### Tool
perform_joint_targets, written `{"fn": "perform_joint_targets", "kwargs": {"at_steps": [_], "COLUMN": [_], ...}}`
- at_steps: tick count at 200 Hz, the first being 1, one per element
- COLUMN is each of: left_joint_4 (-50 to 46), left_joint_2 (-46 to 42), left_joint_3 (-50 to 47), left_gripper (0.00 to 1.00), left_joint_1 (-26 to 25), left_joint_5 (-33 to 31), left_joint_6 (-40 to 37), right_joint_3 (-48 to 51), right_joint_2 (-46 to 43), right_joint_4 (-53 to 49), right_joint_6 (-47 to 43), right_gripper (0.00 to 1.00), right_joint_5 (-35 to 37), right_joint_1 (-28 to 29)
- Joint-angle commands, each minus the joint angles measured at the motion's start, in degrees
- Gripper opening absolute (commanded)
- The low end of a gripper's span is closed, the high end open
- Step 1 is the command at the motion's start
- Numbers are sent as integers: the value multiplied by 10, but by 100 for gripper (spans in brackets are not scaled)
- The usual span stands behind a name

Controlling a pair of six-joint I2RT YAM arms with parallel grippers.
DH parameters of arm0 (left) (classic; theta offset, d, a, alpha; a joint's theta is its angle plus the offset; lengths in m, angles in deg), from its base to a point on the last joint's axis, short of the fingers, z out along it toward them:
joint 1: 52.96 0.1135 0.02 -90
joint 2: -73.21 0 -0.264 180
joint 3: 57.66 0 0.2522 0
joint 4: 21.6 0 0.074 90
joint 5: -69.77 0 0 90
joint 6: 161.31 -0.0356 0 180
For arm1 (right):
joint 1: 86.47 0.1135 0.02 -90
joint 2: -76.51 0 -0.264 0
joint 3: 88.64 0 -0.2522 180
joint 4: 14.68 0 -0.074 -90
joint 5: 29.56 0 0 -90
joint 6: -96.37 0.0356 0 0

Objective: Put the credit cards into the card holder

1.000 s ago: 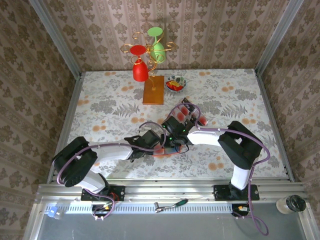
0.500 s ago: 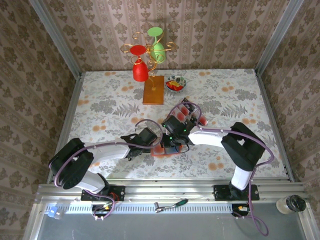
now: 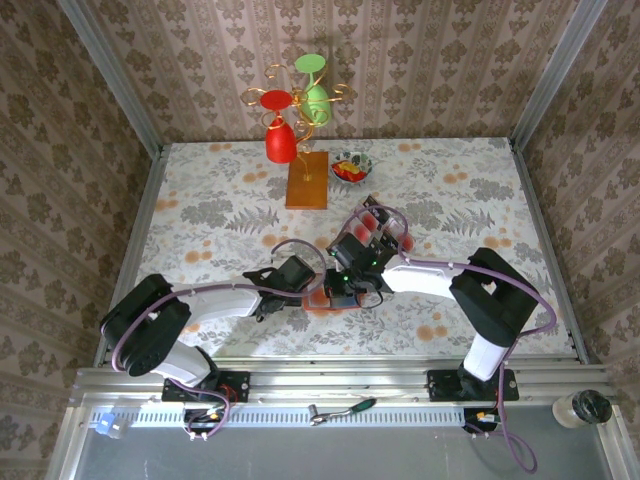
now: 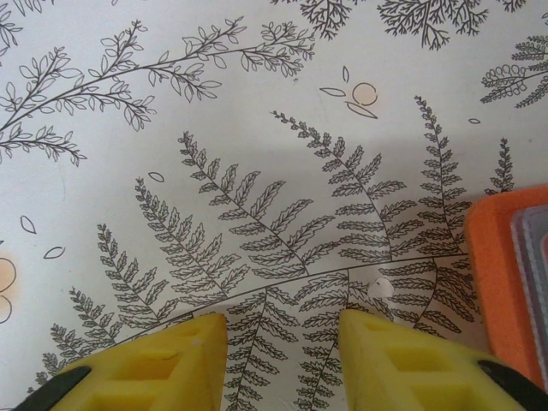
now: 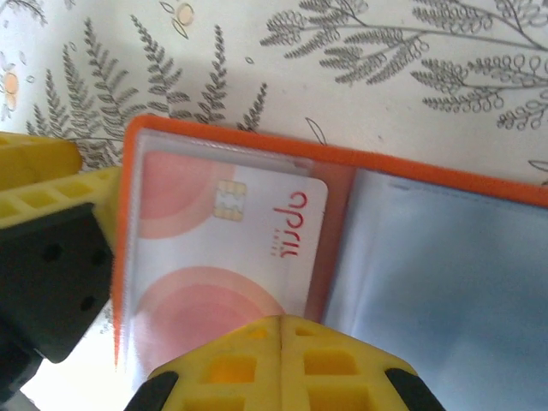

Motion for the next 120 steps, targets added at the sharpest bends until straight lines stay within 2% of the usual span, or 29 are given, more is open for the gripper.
{"fn": "perform_joint_targets", "kwargs": {"at_steps": [1,120], "left_joint_4": [-8,3], "left_joint_2": [3,12], "left_joint_3": [3,7], "left_gripper": [40,40], "left_joint_1": [5,6], "left_joint_5": [2,9], "left_joint_6": [-10,-15], "right_joint_3": [10,1], "right_joint_2": [-7,29], "right_joint_4": [4,41], "right_joint_6": [8,33], "right_gripper": [1,0], "right_joint_5": [8,-25], "right_joint_1": [0,9]}}
